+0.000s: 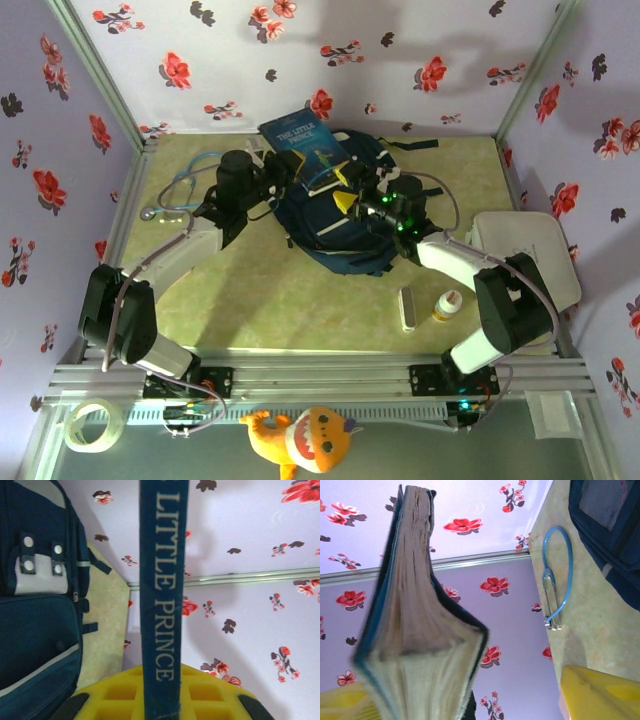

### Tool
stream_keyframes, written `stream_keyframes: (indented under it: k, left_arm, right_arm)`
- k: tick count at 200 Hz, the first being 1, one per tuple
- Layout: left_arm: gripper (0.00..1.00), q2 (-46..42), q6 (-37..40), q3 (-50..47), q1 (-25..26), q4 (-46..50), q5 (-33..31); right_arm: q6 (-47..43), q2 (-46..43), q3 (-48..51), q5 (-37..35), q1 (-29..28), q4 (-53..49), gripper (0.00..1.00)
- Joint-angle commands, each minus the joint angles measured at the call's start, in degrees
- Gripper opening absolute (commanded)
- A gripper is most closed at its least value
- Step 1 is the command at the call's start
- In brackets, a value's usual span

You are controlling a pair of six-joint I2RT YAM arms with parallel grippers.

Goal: Pack the student bag

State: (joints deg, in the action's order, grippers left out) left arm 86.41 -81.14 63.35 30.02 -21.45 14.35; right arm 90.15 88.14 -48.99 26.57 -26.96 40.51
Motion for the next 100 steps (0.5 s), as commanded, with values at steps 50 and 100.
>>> stream_keyframes:
  k: [50, 100]
  left_arm:
    - [0.00, -0.31, -1.78, -1.10, 0.30, -10.28, 0.93]
    - [0.14, -2.40, 0.69, -2.79, -0.16, -7.03, 1.86]
  right_arm:
    - [-1.48, 0.76, -3.87, -1.51, -1.95, 2.56, 0.56]
    - [-5.22, -0.85, -4.35, -3.17, -1.97, -3.35, 0.20]
